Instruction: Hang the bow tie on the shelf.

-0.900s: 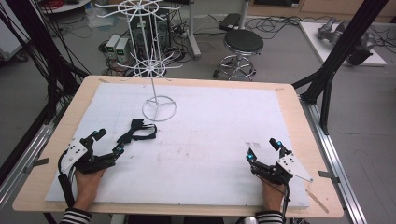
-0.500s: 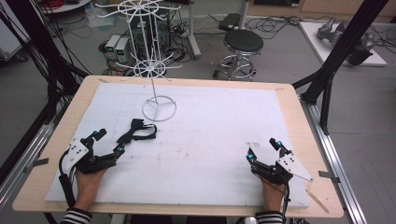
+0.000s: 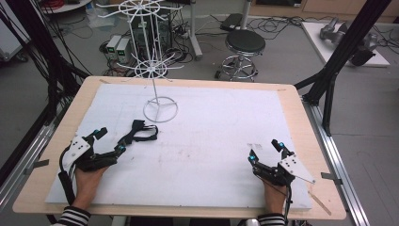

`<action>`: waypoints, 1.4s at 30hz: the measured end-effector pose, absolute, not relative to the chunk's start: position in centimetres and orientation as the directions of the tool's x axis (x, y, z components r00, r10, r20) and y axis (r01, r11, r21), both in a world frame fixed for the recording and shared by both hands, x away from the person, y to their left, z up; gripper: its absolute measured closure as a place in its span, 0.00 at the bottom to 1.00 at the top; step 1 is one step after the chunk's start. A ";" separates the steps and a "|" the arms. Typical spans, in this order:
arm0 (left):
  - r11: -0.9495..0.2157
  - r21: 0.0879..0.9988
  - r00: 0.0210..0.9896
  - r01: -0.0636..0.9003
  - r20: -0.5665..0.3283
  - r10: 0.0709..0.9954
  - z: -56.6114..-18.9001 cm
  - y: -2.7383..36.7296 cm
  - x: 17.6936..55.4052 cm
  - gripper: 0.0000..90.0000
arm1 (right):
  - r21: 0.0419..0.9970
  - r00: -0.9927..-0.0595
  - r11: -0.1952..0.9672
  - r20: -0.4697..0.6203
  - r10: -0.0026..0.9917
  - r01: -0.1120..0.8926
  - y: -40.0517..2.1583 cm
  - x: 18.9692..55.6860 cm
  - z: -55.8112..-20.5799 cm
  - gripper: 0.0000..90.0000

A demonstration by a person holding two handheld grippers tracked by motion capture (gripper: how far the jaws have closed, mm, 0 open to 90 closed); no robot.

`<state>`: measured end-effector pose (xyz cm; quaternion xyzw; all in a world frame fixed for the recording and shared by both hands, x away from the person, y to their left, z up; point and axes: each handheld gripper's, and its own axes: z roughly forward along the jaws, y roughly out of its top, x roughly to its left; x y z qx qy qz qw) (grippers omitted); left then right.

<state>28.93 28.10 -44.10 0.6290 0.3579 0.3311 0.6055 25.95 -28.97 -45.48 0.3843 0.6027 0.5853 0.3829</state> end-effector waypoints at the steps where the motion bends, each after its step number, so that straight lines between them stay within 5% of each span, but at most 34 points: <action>1: -0.015 0.998 0.527 0.056 -0.017 0.850 -43.9 28.1 29.0 0.14 | 1.000 -0.412 0.019 -0.010 0.911 0.017 -29.0 25.9 -45.5 0.12; 42: -0.385 0.862 0.674 0.330 0.070 0.735 -40.3 22.4 35.2 0.18 | 1.000 -0.409 0.013 -0.004 0.913 0.020 -28.9 26.0 -45.5 0.11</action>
